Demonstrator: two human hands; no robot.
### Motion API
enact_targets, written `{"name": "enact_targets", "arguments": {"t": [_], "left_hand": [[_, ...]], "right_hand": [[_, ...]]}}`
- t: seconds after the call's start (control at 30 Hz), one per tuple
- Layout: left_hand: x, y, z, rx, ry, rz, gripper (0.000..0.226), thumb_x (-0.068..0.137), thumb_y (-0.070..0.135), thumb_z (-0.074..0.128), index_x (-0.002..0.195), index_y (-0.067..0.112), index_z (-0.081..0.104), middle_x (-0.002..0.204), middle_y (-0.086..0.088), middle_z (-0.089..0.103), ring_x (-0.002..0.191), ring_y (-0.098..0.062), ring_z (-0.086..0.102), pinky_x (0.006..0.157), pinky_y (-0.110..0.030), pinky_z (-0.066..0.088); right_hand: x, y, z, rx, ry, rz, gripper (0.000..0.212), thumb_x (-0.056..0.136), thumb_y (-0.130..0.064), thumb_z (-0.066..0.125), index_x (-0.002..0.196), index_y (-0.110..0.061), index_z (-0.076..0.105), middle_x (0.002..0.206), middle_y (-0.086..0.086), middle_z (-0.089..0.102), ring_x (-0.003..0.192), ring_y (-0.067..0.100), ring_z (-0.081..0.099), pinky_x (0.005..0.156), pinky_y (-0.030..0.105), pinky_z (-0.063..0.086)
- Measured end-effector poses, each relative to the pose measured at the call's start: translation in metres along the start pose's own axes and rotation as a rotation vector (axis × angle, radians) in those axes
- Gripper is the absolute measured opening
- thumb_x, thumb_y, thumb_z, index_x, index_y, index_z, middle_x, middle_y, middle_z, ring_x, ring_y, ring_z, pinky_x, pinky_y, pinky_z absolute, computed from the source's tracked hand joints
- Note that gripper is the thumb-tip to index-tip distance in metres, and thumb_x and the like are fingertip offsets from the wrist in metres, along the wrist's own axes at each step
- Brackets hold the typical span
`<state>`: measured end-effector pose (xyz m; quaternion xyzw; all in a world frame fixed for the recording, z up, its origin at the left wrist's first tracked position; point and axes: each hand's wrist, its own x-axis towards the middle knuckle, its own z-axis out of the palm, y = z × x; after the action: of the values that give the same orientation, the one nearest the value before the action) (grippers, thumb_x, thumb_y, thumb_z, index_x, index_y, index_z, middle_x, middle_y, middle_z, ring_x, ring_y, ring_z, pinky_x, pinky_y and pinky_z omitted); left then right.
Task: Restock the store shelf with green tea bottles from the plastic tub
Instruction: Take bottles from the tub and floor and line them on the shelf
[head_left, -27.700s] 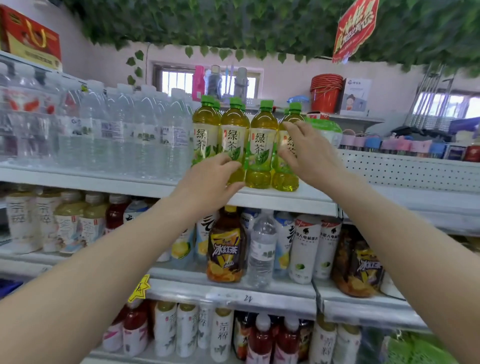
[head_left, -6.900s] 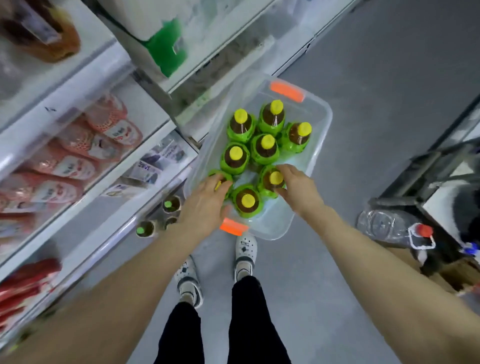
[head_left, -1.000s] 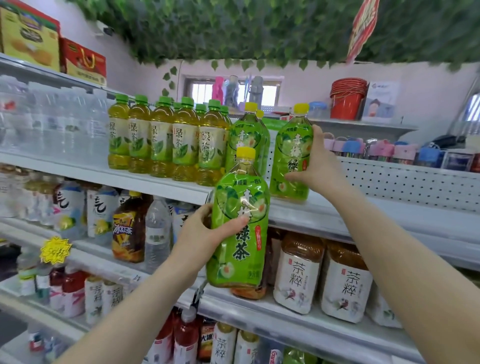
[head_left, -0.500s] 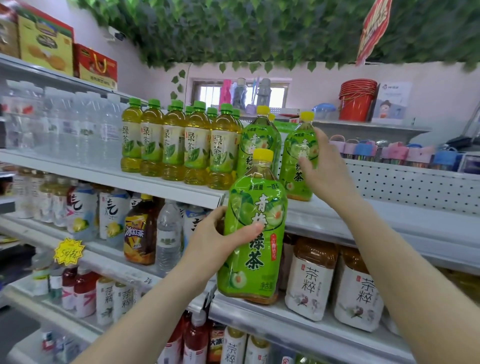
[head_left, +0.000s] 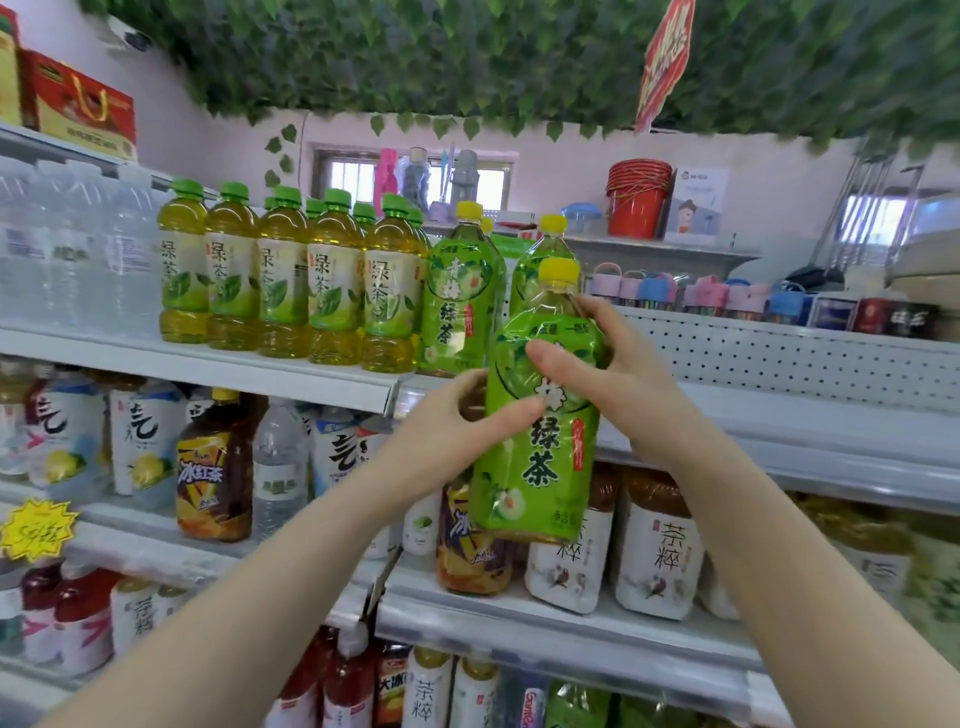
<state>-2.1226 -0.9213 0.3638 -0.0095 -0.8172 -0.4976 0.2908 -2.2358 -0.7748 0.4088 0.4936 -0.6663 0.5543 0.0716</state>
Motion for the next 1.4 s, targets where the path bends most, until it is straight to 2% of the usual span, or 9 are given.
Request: {"name": "enact_targets", "arguments": {"t": [0.13,0.23,0.4,0.53,0.63,0.8,1.0,1.13,1.4], "left_hand": [[0.040,0.007,-0.037,0.424,0.189,0.183,0.060,0.094,0.060,0.038,0.142,0.026,0.046,0.135,0.010,0.054,0.110,0.000,0.054,0.089,-0.022,0.042],[0.073,-0.002,-0.058,0.802,0.227,0.204,0.056,0.098,0.053,0.040,0.148,0.027,0.037,0.152,0.000,0.037,0.130,-0.021,0.046,0.105,-0.040,0.039],[0.111,-0.021,-0.065,1.042,0.194,0.286,0.062,0.099,0.046,0.046,0.154,0.030,0.023,0.161,-0.004,0.020,0.146,-0.026,0.022,0.116,-0.044,0.030],[0.121,-0.029,-0.059,1.098,0.196,0.284,0.064,0.100,0.040,0.046,0.155,0.025,0.018,0.163,-0.005,0.013,0.149,-0.025,0.014,0.115,-0.044,0.029],[0.121,-0.033,-0.057,1.131,0.209,0.298,0.067,0.100,0.040,0.047,0.156,0.025,0.014,0.163,-0.006,0.009,0.149,-0.026,0.012,0.112,-0.044,0.034],[0.118,-0.035,-0.054,1.161,0.244,0.316,0.067,0.099,0.040,0.048,0.156,0.023,0.016,0.162,-0.006,0.010,0.148,-0.027,0.013,0.106,-0.042,0.041],[0.120,-0.039,-0.054,1.164,0.279,0.376,0.076,0.094,0.037,0.059,0.156,0.020,0.018,0.162,-0.006,0.014,0.148,-0.027,0.014,0.113,-0.038,0.031],[0.128,-0.039,-0.056,1.181,0.268,0.365,0.091,0.088,0.037,0.067,0.157,0.022,0.009,0.164,-0.003,0.000,0.151,-0.025,0.001,0.120,-0.035,0.012],[0.133,-0.045,-0.050,1.157,0.293,0.319,0.107,0.079,0.029,0.078,0.156,0.024,0.003,0.164,-0.003,-0.007,0.151,-0.025,-0.001,0.116,-0.043,0.032]], "right_hand": [[0.042,-0.023,-0.018,-0.084,0.094,-0.066,0.080,0.071,-0.052,0.078,0.139,-0.025,0.045,0.118,-0.011,0.063,0.100,0.006,0.067,0.089,0.035,0.058],[0.072,-0.034,-0.030,-0.122,0.164,-0.112,0.073,0.078,-0.047,0.076,0.140,-0.027,0.042,0.113,-0.020,0.058,0.100,0.000,0.063,0.092,0.033,0.055],[0.111,-0.019,-0.027,-0.260,0.250,-0.147,0.072,0.079,-0.051,0.076,0.139,-0.029,0.042,0.116,-0.020,0.056,0.100,-0.006,0.059,0.094,0.031,0.053],[0.120,0.004,-0.016,-0.363,0.285,-0.182,0.071,0.082,-0.050,0.074,0.141,-0.027,0.040,0.117,-0.023,0.048,0.093,-0.018,0.051,0.077,0.004,0.034],[0.126,0.023,-0.008,-0.393,0.289,-0.175,0.073,0.080,-0.054,0.073,0.139,-0.028,0.039,0.121,-0.021,0.047,0.100,0.008,0.062,0.081,0.016,0.040],[0.131,0.045,0.002,-0.494,0.308,-0.166,0.079,0.077,-0.068,0.066,0.139,-0.028,0.038,0.134,-0.004,0.053,0.117,0.016,0.054,0.099,0.044,0.047],[0.113,0.035,0.005,-0.888,0.345,-0.242,0.095,0.083,-0.062,0.063,0.154,-0.018,0.018,0.152,0.016,0.028,0.142,0.032,0.026,0.114,0.044,0.029],[0.085,0.036,0.016,-1.187,0.124,-0.270,0.121,0.074,-0.063,0.070,0.157,-0.016,-0.004,0.162,0.018,-0.013,0.150,0.036,-0.008,0.122,0.047,0.010],[0.094,0.055,0.013,-1.115,0.088,-0.149,0.129,0.070,-0.062,0.071,0.155,-0.014,-0.012,0.161,0.014,-0.023,0.150,0.033,-0.013,0.119,0.042,0.012]]}}
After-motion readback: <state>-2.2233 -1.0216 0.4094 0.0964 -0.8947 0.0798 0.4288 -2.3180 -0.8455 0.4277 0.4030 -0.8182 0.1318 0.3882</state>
